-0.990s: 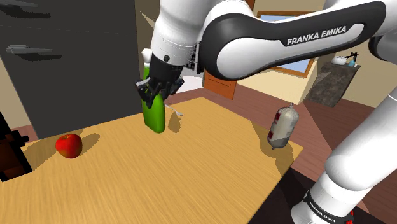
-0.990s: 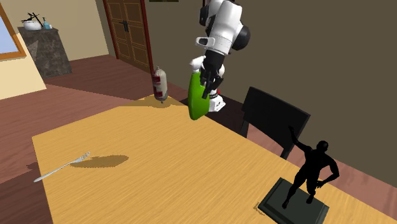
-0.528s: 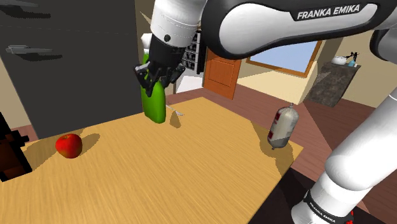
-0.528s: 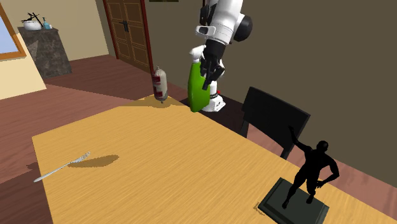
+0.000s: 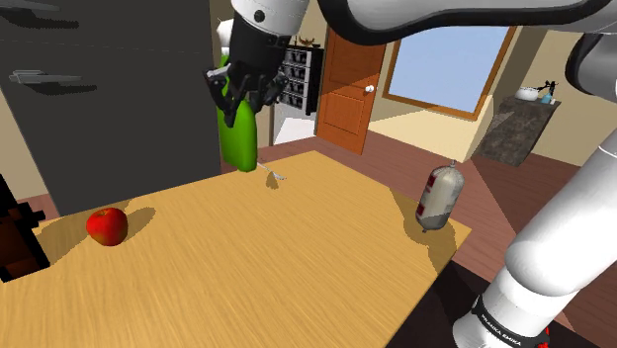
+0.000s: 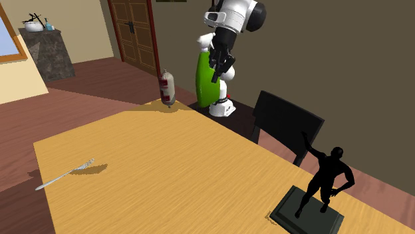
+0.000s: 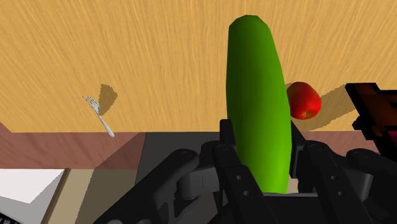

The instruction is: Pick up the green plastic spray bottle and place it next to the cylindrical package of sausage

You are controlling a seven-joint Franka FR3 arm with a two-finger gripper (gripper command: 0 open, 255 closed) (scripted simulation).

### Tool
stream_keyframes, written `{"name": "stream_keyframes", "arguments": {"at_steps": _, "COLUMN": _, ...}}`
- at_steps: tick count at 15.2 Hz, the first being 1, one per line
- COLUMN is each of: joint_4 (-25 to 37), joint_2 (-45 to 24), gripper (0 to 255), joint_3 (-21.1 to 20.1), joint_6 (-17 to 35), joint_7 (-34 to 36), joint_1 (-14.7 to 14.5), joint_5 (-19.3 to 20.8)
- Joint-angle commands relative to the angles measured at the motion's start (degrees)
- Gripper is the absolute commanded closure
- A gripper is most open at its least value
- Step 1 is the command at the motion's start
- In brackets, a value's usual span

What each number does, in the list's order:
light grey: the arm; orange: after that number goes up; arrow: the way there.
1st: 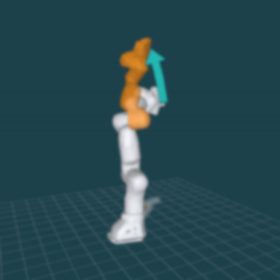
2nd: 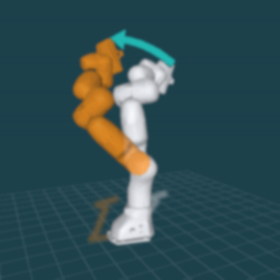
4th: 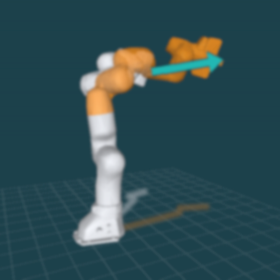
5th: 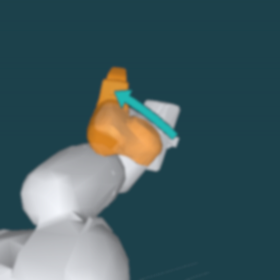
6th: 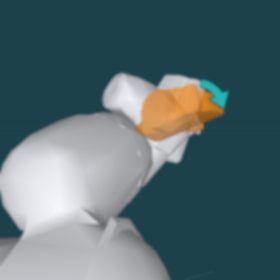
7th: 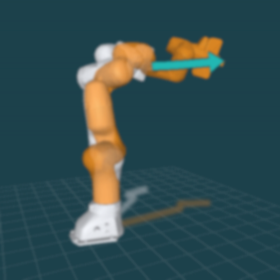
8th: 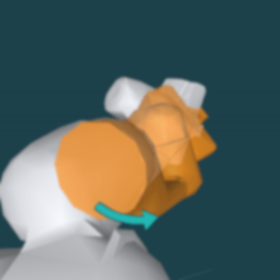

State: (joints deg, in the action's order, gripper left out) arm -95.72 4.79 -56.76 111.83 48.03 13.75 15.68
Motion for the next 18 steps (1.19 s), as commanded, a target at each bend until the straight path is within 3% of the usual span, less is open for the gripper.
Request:
{"name": "stream_keyframes", "arguments": {"at_steps": 1, "joint_4": 2.0, "joint_2": -0.7, "gripper": 255, "joint_3": -0.3, "joint_6": -1.7, "joint_7": -0.1, "joint_1": 0.0, "joint_5": 0.5}}
{"name": "stream_keyframes", "arguments": {"at_steps": 2, "joint_4": 2.1, "joint_2": -0.7, "gripper": 255, "joint_3": -0.3, "joint_6": -1.8, "joint_7": -0.1, "joint_1": 0.0, "joint_5": 0.5}}
{"name": "stream_keyframes", "arguments": {"at_steps": 5, "joint_4": -5.8, "joint_2": 9.9, "gripper": 255, "joint_3": 6.9, "joint_6": 1.3, "joint_7": -8.5, "joint_1": -0.1, "joint_5": -10.0}}
{"name": "stream_keyframes", "arguments": {"at_steps": 8, "joint_4": -12.4, "joint_2": 17.1, "gripper": 255, "joint_3": 14.0, "joint_6": 2.6, "joint_7": -14.8, "joint_1": -2.5, "joint_5": -15.9}}
{"name": "stream_keyframes", "arguments": {"at_steps": 12, "joint_4": -20.0, "joint_2": 24.7, "gripper": 255, "joint_3": 21.9, "joint_6": 3.2, "joint_7": -21.6, "joint_1": -5.5, "joint_5": -20.3}}
{"name": "stream_keyframes", "arguments": {"at_steps": 18, "joint_4": -29.1, "joint_2": 34.0, "gripper": 255, "joint_3": 31.7, "joint_6": 2.7, "joint_7": -30.3, "joint_1": -8.5, "joint_5": -23.0}}
